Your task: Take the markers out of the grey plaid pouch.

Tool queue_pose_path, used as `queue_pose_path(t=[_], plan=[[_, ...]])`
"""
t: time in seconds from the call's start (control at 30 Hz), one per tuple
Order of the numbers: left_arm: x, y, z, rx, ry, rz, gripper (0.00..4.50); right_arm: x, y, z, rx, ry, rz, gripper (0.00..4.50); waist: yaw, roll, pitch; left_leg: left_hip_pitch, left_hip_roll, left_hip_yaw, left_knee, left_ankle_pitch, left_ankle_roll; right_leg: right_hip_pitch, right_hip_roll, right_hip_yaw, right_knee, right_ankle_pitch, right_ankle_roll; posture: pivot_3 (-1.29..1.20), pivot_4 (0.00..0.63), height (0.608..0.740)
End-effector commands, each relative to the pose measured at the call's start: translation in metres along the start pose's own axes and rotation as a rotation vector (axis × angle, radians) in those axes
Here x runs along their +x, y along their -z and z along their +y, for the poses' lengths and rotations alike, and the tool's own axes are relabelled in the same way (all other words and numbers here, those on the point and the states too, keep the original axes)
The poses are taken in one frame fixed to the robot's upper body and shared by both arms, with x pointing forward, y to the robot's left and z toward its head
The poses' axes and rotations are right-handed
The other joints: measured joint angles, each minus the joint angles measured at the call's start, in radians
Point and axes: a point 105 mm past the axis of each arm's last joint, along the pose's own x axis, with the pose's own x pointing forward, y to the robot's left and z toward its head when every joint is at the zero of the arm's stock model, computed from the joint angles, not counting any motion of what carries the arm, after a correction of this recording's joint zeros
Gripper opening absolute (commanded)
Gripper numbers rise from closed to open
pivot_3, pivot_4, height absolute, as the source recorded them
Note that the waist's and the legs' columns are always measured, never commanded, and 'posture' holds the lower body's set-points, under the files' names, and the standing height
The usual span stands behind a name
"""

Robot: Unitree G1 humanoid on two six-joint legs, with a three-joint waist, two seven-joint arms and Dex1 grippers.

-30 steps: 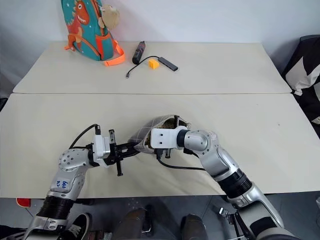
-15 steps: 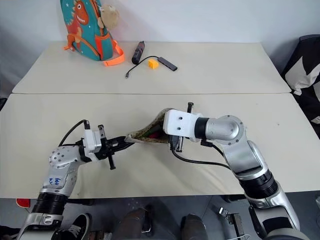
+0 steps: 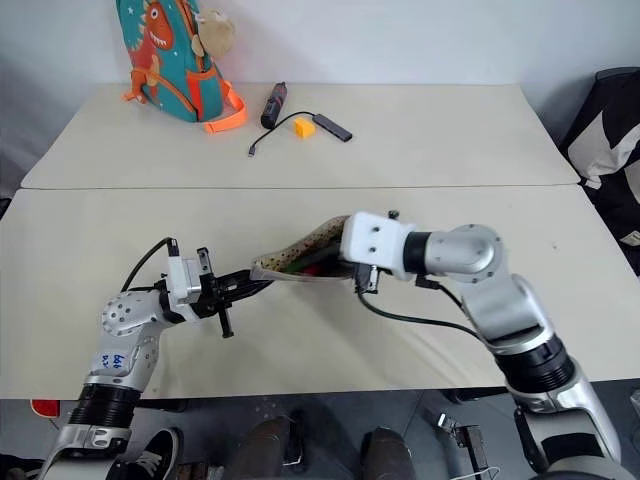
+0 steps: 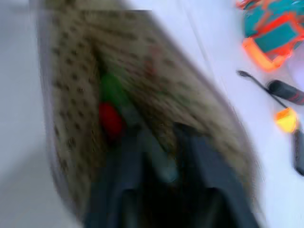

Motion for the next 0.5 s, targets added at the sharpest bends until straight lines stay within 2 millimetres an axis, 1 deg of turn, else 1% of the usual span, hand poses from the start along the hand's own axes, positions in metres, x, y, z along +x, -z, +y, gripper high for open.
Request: queue_pose_path(t=[0.03,0.1,0.2,0.23,0.3,0.4,0.5], plan=[[0.011,-0.012,-0.004,0.025,0.037,-0.059,0.00,0.007,-0.001,-0.008,-0.126,0.030,0.056,2.23,0.001,0.000,0.000,0.000,0.000,0.000,0.000,0.000,0.000,0.000,0.000,0.000,0.000,0.000,0.000,0.00,0.150,0.740],[0.015,-0.013,-0.009,0.021,0.058,-0.067,0.00,0.011,0.001,-0.005,-0.122,0.012,0.068,2.96,0.005,0.000,0.000,0.000,0.000,0.000,0.001,0.000,0.000,0.000,0.000,0.000,0.000,0.000,0.000,0.00,0.150,0.740],[0.019,-0.015,-0.013,-0.003,0.070,-0.087,0.00,0.017,0.006,0.001,-0.199,-0.023,0.115,3.92,0.007,0.000,0.000,0.000,-0.001,0.000,0.001,0.000,0.000,0.001,0.000,0.000,0.000,0.000,0.000,0.00,0.150,0.740],[0.020,-0.014,-0.015,-0.003,0.083,-0.084,0.00,0.020,0.004,0.003,-0.178,-0.030,0.104,4.24,0.006,0.000,0.000,0.000,-0.001,0.000,0.001,0.000,0.000,0.001,0.000,0.000,0.000,0.000,0.000,0.00,0.150,0.740],[0.021,-0.012,-0.019,-0.013,0.100,-0.082,0.00,0.029,0.006,0.009,-0.189,-0.043,0.114,4.24,0.005,0.000,0.000,0.000,-0.001,0.000,0.001,0.000,0.000,0.001,0.000,0.000,0.000,0.000,0.000,0.00,0.150,0.740],[0.021,-0.009,-0.018,-0.023,0.095,-0.082,0.00,0.036,0.022,0.020,-0.206,-0.095,0.176,4.24,0.003,0.000,0.000,0.000,0.000,0.000,0.001,0.000,0.000,0.000,0.001,0.000,0.000,0.000,0.000,0.00,0.150,0.740],[0.022,-0.010,-0.019,-0.018,0.101,-0.084,0.00,0.039,0.024,0.018,-0.190,-0.073,0.174,4.24,0.003,0.000,0.000,0.000,0.000,0.000,0.001,0.000,0.000,0.000,0.001,0.000,0.000,0.000,0.000,0.00,0.150,0.740]])
